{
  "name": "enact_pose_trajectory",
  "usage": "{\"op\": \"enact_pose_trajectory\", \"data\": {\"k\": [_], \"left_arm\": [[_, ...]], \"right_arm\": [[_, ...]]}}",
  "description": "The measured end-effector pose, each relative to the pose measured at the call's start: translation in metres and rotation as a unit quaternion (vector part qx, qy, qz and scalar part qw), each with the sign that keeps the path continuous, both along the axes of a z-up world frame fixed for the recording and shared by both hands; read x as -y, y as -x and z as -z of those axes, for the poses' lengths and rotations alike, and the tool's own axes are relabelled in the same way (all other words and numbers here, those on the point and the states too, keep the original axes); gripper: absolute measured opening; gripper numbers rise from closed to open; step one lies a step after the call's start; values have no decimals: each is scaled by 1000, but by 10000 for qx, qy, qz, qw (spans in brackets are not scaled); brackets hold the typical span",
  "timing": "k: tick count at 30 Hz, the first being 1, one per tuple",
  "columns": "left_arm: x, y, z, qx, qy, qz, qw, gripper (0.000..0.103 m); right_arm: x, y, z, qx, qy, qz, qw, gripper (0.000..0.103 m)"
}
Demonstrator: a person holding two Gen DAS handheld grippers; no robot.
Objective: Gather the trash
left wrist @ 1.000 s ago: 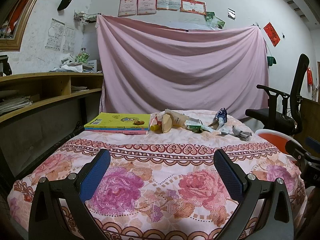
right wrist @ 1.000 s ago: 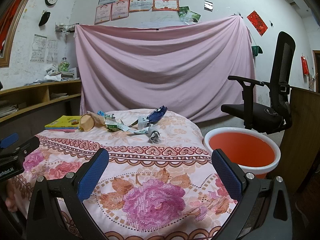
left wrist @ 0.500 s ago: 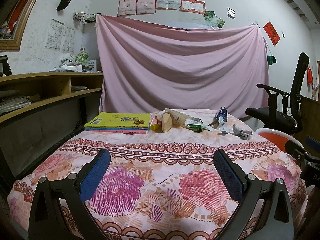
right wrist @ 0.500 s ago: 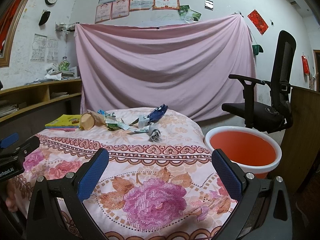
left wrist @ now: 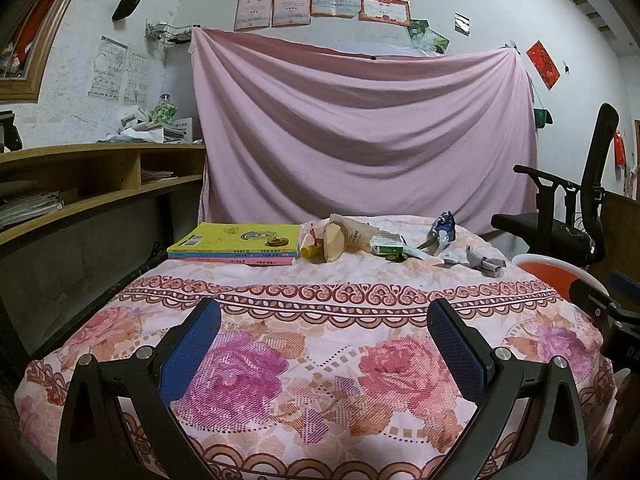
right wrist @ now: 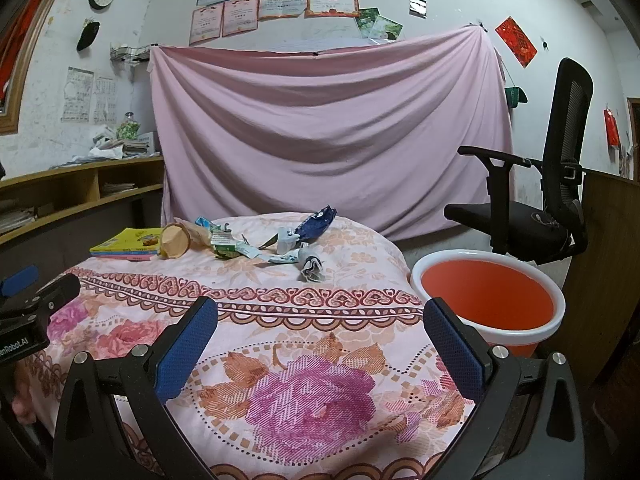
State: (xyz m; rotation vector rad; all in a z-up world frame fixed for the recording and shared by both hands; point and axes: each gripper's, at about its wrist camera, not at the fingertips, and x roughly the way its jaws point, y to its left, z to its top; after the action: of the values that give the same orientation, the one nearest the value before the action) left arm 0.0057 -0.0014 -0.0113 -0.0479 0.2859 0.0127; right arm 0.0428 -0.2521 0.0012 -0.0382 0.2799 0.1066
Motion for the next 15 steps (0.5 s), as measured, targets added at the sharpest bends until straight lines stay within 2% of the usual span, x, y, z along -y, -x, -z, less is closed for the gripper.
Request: {"op": "enact_pose_trajectory", "data": {"k": [15], "left_arm": [[-1, -3, 0, -77, -21, -1, 10000, 101]], "right_arm": [[0, -2, 1, -49, -24, -7, 10000, 103]]}}
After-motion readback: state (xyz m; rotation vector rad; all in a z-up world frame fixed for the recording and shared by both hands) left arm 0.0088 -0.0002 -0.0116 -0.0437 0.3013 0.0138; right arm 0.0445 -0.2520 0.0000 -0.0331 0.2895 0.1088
